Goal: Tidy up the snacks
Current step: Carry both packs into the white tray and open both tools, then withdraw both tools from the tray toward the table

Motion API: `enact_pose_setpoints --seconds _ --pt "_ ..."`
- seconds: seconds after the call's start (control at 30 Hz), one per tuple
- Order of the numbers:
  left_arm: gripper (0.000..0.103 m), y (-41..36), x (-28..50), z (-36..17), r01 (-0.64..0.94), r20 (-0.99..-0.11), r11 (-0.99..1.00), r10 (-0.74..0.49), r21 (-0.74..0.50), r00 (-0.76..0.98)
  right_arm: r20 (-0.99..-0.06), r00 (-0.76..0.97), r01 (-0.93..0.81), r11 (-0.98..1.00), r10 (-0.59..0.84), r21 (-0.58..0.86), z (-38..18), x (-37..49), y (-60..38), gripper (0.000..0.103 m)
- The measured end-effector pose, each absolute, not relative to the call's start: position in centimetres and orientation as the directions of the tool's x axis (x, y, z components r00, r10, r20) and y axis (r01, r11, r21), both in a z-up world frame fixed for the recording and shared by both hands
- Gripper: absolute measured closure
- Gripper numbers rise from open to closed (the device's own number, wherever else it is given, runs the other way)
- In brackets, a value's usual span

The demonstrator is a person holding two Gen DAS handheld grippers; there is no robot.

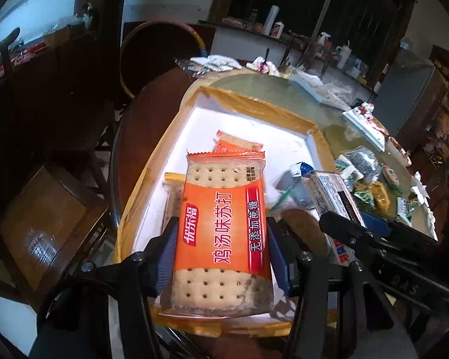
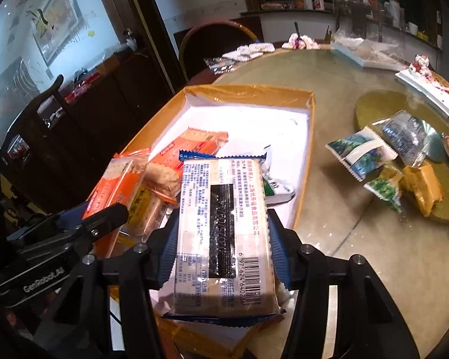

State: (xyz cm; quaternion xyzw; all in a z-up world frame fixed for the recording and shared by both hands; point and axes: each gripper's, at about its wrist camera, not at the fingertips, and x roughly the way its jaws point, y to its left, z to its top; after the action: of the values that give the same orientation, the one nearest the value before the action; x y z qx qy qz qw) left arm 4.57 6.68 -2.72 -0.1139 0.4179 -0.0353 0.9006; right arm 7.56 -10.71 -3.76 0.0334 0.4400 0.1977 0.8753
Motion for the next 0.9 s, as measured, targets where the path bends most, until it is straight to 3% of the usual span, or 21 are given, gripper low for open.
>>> enact_pose_setpoints --seconds 0.17,0.33,0.5,0.53,0.6,0.9 --pt "0.048 6.9 5.2 -3.5 -0.043 -0.763 0.973 -0.151 -0.228 0.629 -0.766 0.558 -0.328 0.933 0.32 0.152 -4.1 7.3 -9.1 0.047" --pt "0.047 7.3 5.5 -3.7 -0.045 -0.769 0.968 -0.167 -0.246 0.617 -0.777 0.532 -0.316 0.93 0.338 0.188 -4.9 7.4 -9.3 0.043" --pt "0.038 7.7 4.5 -2.9 -0.04 -0.733 0.956 -0.196 -0.291 0.652 -0.746 0.521 -0.317 0.905 0.415 0.282 -4.3 6.8 -10.9 0.025" --pt "0.031 7.6 4.2 -2.7 -0.041 -0.722 0.955 -0.194 -0.294 0.664 -0.733 0.535 -0.318 0.904 0.42 0.286 -3.9 6.4 -11.3 0.023" --pt "0.03 7.1 3.7 -2.1 -0.044 -0.709 0.956 -0.184 -0.29 0.681 -0.709 0.57 -0.316 0.907 0.416 0.279 -3.0 5.5 -12.4 0.021" --pt "0.028 0.7 2.2 0.5 0.132 -0.66 0.944 -0.308 -0.303 0.685 -0.66 0.692 -0.148 0.953 0.292 0.266 -2.0 2.2 -21.9 0.016"
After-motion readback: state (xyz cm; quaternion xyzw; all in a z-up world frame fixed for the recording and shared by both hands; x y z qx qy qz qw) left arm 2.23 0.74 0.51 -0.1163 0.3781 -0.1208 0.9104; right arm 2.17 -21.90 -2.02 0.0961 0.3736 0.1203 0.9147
